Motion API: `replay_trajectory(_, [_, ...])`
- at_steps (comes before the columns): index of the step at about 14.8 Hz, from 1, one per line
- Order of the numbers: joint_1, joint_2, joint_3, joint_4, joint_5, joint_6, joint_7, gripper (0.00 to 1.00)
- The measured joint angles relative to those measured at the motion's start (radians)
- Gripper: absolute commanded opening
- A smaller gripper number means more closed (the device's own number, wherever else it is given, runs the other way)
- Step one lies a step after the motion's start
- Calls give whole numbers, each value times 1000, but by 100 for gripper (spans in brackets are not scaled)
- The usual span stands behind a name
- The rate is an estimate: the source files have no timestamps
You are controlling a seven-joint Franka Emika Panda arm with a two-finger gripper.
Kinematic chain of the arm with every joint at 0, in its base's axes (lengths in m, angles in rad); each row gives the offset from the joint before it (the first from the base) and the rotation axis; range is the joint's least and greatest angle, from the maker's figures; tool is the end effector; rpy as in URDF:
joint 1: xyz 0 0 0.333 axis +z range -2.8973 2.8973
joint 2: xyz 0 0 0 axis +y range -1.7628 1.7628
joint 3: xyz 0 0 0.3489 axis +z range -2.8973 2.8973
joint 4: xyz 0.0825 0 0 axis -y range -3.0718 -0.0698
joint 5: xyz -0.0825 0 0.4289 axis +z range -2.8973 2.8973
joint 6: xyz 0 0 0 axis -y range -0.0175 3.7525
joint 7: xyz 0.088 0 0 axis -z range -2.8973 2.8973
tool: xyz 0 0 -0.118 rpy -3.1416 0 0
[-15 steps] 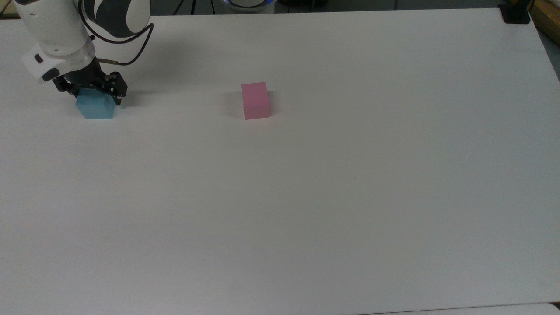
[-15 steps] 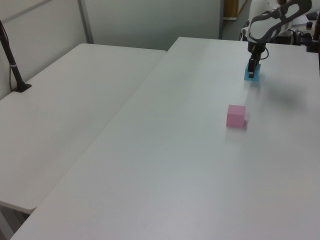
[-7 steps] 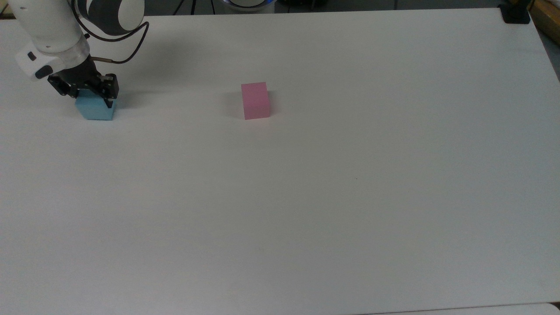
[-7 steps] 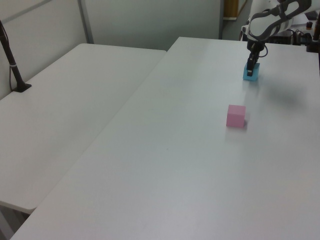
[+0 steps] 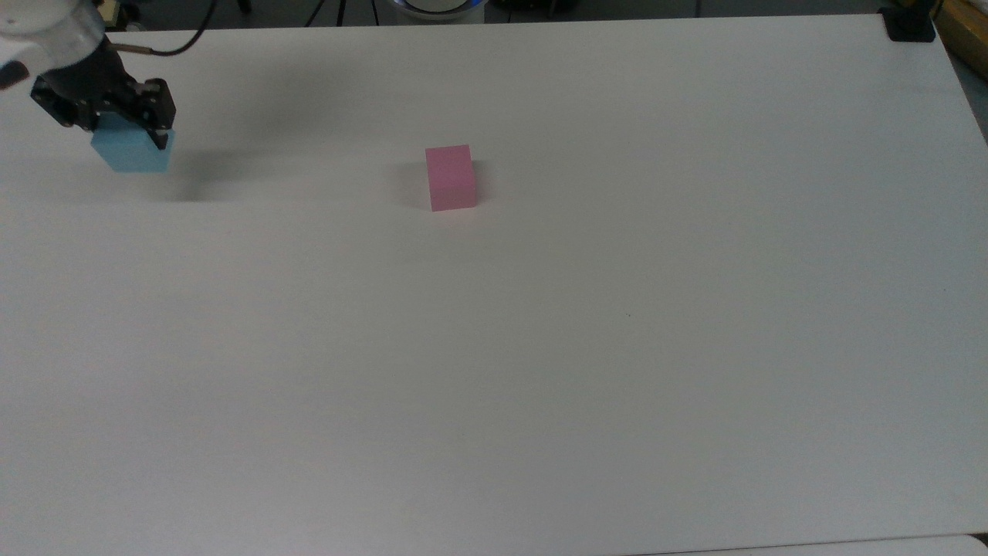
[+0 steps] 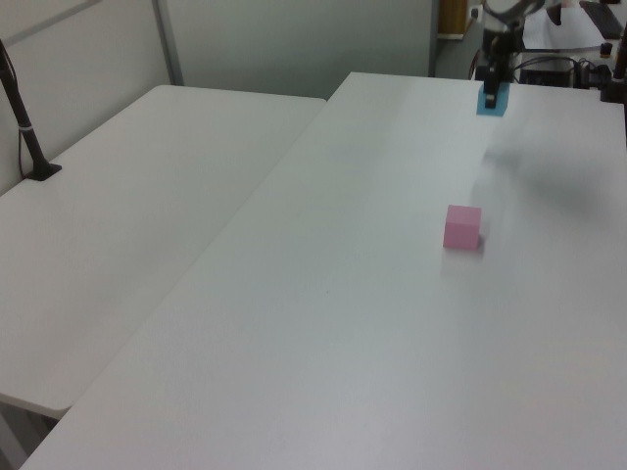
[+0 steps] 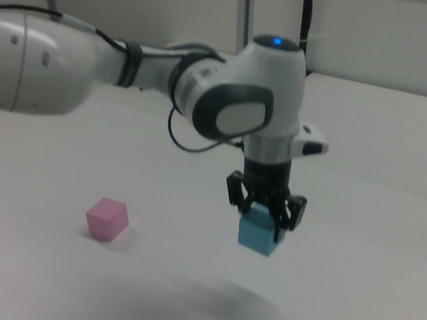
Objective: Put blue cube on pink cube
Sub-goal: 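Lift the light-blue cube and carry it above the pink cube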
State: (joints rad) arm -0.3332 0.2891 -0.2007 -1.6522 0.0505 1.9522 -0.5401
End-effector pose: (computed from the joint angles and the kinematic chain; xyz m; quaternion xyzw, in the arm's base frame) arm 0.6081 -0.3405 0.4520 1.0000 -0.0018 0.0048 0.0085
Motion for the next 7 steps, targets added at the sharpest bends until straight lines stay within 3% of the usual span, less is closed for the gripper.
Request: replay_trajectory(7, [1, -97, 9, 197, 0, -266, 31, 25])
